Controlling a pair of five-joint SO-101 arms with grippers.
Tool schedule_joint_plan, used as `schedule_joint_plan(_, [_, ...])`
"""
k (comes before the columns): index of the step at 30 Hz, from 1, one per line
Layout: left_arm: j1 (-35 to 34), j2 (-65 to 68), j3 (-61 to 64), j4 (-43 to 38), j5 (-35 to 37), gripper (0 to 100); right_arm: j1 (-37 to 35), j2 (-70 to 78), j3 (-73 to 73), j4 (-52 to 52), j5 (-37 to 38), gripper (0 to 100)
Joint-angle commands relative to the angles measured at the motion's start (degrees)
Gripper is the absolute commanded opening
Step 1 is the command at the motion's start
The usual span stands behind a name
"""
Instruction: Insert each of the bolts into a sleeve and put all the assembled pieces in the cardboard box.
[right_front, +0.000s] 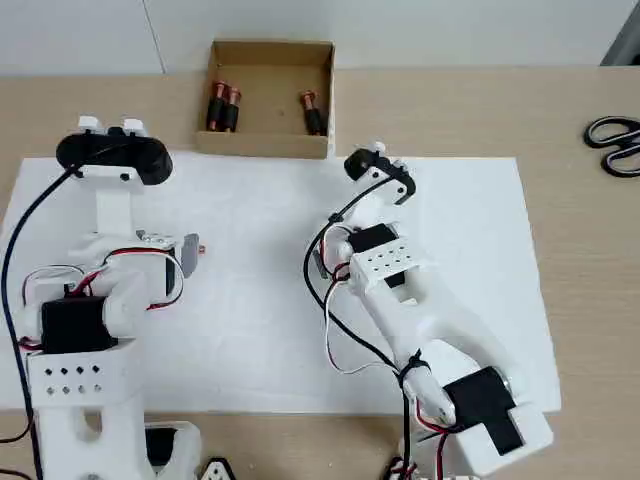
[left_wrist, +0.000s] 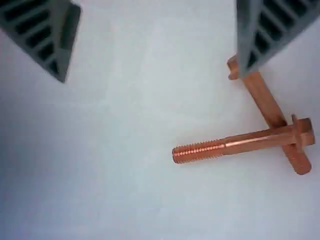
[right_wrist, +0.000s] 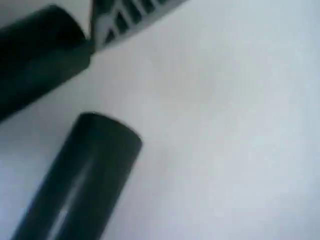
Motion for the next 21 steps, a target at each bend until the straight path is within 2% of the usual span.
schedule_joint_plan(1, [0.18,-1.14,-0.13,0.26,-0.44,21,-0.40,-3.03,-0.26,-0.75,-0.18,23.1])
schedule_joint_plan(13, [0.18,-1.14,-0.04,0.35,-0.44,21,0.04,-3.03,0.97,-0.48,-0.18,23.0])
schedule_joint_plan(21, [0.18,-1.14,-0.04,1.05,-0.44,21,4.09,-3.03,2.20,-0.84,0.00,23.0])
